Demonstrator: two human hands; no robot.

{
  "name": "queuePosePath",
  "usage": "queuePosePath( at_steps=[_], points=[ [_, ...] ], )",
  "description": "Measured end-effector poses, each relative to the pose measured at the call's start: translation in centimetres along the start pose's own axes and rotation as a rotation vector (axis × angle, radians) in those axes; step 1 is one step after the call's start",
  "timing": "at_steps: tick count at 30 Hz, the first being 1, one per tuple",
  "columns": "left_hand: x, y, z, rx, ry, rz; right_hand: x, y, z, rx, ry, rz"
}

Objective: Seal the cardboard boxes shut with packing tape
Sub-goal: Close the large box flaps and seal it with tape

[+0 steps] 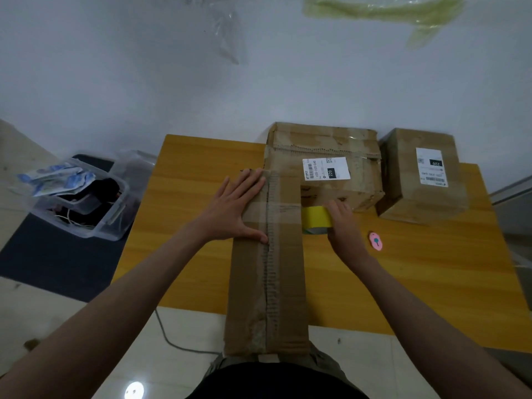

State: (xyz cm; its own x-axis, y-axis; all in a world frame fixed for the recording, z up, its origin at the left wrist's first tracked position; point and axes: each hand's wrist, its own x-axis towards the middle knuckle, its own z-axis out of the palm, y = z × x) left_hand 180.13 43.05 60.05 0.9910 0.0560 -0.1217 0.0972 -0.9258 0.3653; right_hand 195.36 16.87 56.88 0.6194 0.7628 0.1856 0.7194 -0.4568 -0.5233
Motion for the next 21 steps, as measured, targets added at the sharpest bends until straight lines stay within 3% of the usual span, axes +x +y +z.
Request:
queuePosePath(
  at_steps=[4,11,13,17,21],
  points=[
    [-0.7,1.7,0.1,0.221,-0.016,-0.058,-0.2,0.1,1.2,0.003,0.027,0.003],
    [-0.5,10.8,4.4,0.084,0.006,-0.138,-0.6,-0.1,1.3,-0.004,0.075,0.020],
    [0.2,12.7,4.9,0.076,0.077,-0.245,-0.5,-0.3,1.1,-0.007,0.086,0.012],
    [0.3,12.4,3.4,-0.025,0.135,-0.626,-0.9,-0.8,1.2,0.088,0.135,0.071],
    [-2.1,9.6,1.9,-0.152,0.104,-0.786,-0.9,-2.1,2.1,0.190,0.182,0.109]
  ],
)
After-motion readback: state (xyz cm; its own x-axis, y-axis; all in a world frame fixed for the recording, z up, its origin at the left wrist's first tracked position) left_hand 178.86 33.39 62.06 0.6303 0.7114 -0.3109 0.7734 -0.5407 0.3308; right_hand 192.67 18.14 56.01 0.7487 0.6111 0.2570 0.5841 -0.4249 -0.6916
